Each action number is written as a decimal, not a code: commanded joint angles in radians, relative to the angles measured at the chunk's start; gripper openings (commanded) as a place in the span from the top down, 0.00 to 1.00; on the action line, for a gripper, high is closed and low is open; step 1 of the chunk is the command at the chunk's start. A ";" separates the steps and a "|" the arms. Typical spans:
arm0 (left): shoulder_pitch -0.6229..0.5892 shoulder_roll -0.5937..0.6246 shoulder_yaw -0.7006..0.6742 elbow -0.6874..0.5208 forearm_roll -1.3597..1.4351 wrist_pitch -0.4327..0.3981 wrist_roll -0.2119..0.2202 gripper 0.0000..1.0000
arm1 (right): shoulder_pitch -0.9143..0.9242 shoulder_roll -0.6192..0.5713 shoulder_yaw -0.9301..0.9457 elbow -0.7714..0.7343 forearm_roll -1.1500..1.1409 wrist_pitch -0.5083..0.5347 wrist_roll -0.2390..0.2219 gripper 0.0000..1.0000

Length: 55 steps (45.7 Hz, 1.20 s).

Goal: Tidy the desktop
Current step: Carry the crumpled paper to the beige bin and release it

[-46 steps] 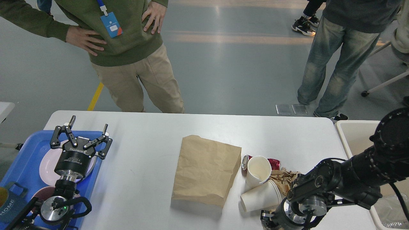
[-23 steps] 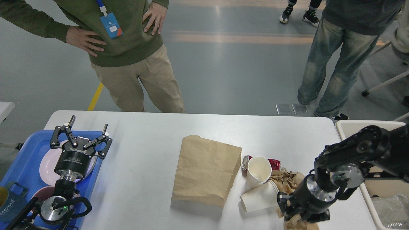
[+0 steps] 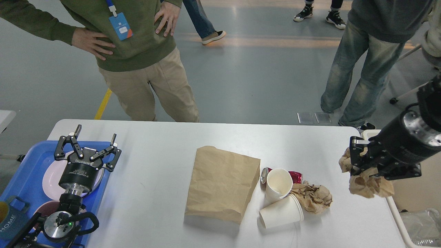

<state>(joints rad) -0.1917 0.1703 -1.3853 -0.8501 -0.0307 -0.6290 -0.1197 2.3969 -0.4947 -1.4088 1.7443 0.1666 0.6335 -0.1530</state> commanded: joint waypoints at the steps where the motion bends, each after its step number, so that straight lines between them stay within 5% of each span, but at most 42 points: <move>1: 0.000 0.000 0.000 0.000 0.000 0.000 0.000 0.03 | 0.036 0.002 -0.059 -0.002 0.001 0.008 0.015 1.00; 13: 0.000 0.000 0.000 0.002 0.000 0.000 0.000 0.03 | 0.033 -0.011 -0.160 -0.075 -0.004 -0.005 0.006 1.00; 26: 0.000 0.000 0.002 0.000 0.000 0.000 0.000 0.03 | -0.201 -0.143 -0.213 -0.391 -0.021 -0.069 0.004 1.00; 43: 0.000 0.001 0.002 0.002 0.000 0.002 0.000 0.03 | -0.953 -0.228 0.109 -0.925 -0.018 -0.336 -0.002 1.00; 55: 0.000 0.001 0.002 0.002 0.000 0.002 0.000 0.03 | -1.566 -0.036 0.366 -1.514 -0.001 -0.408 -0.002 1.00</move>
<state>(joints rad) -0.1918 0.1717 -1.3836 -0.8481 -0.0307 -0.6274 -0.1197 1.0815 -0.6368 -1.1302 0.4868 0.1530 0.2594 -0.1544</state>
